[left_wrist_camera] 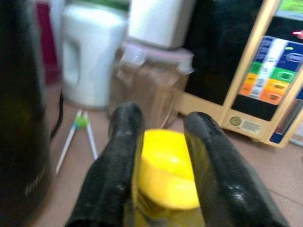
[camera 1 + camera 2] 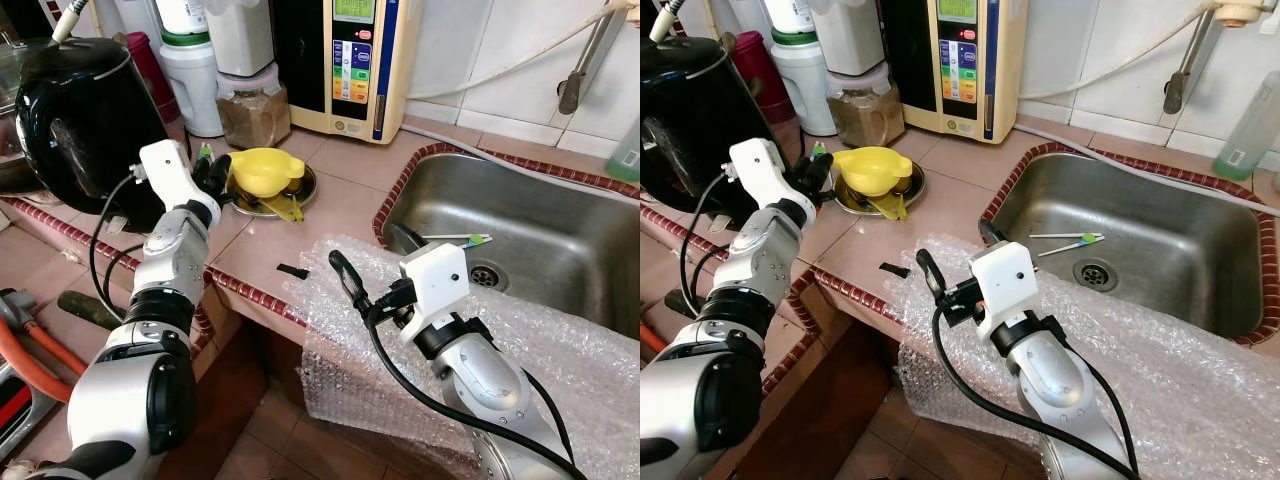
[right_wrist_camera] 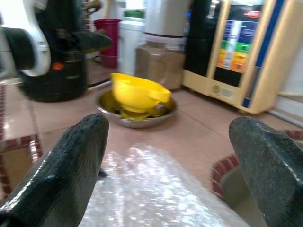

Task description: Kitchen organization

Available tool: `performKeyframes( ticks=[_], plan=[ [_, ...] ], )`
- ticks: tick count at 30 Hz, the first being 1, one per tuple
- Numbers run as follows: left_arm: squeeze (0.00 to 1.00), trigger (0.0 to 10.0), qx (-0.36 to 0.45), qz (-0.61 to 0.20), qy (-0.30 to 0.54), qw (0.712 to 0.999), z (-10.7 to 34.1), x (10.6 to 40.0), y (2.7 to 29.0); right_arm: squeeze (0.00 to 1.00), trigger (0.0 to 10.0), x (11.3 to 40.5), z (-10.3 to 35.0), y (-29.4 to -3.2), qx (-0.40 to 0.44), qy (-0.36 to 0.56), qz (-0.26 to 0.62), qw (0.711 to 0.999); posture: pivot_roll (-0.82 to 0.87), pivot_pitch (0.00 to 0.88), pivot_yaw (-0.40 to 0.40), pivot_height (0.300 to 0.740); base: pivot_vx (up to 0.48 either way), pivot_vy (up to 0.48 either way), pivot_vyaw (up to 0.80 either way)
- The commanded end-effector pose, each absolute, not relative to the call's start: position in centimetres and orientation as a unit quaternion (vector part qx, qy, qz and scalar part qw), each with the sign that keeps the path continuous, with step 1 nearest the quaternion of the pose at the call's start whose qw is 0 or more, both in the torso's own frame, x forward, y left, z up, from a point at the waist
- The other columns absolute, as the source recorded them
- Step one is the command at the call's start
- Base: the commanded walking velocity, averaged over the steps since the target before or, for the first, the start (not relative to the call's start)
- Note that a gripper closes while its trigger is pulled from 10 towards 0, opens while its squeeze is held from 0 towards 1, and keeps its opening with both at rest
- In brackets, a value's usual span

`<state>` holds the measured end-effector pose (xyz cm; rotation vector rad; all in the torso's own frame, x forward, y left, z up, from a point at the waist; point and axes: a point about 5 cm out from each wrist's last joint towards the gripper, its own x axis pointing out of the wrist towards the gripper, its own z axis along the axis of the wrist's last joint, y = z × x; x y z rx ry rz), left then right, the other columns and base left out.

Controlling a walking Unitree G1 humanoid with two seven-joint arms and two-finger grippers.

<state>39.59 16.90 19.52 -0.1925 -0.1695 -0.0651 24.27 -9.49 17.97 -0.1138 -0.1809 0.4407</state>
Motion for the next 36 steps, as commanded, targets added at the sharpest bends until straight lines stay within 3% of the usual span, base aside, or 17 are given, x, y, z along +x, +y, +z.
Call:
performKeyframes(
  ticks=[1, 7, 18, 23, 31, 32, 33, 34, 36],
  plan=[
    [1.0, 10.0, -0.078, -0.028, -0.091, 0.992, 19.2, 39.2, 17.1, 0.0, 10.0, 24.2, 18.4, -9.9, -0.052, -0.101, 0.205, 0.972, -0.07, 0.058, 0.069, 0.74, 0.0, 0.0, 0.0],
    [1.0, 10.0, 0.012, -0.062, -0.096, 0.993, 16.8, 34.0, 17.3, 0.0, 10.0, 24.9, 19.0, -12.0, -0.079, -0.124, 0.14, 0.979, -0.03, 0.063, 0.046, 0.74, 0.0, 0.0, 0.0],
    [1.0, 10.0, 0.051, -0.083, -0.045, 0.994, 14.4, 27.9, 18.1, 0.0, 10.0, 25.6, 19.1, -13.4, -0.077, -0.122, 0.113, 0.983, 0.01, 0.064, 0.025, 0.74, 0.0, 0.0, -0.15],
    [1.0, 10.0, 0.027, -0.093, -0.043, 0.994, 14.7, 26.9, 16.6, 0.0, 10.0, 25.7, 19.1, -13.2, -0.075, -0.126, 0.117, 0.982, 0.01, 0.059, 0.023, 0.74, 0.0, 0.0, -0.64],
    [0.98, 10.0, 0.036, -0.122, -0.056, 0.99, 15.4, 26.4, 15.2, 0.0, 10.0, 25.8, 19.2, -13.1, -0.075, -0.13, 0.12, 0.981, 0.02, 0.068, 0.021, 0.74, 0.0, 0.0, 0.0],
    [0.69, 10.0, 0.039, -0.122, -0.057, 0.99, 15.5, 26.4, 15.2, 0.0, 10.0, 25.9, 19.2, -13.0, -0.075, -0.131, 0.12, 0.981, 0.02, 0.068, 0.021, 0.74, 0.0, 0.0, 0.0],
    [0.15, 10.0, 0.038, -0.119, -0.057, 0.991, 15.7, 26.4, 15.3, 0.0, 10.0, 25.9, 19.2, -13.0, -0.076, -0.133, 0.121, 0.981, 0.02, 0.067, 0.023, 0.74, 0.0, 0.0, 0.0],
    [0.0, 10.0, 0.036, -0.116, -0.056, 0.991, 15.7, 26.4, 15.3, 0.0, 10.0, 25.9, 19.3, -13.0, -0.076, -0.133, 0.121, 0.981, 0.02, 0.067, 0.023, 0.74, 0.0, 0.0, 0.0],
    [0.0, 10.0, 0.034, -0.115, -0.057, 0.991, 15.9, 26.3, 15.3, 0.0, 10.0, 25.9, 19.3, -13.0, -0.076, -0.134, 0.121, 0.981, 0.02, 0.065, 0.024, 0.74, 0.0, 0.0, 0.0]
  ],
)
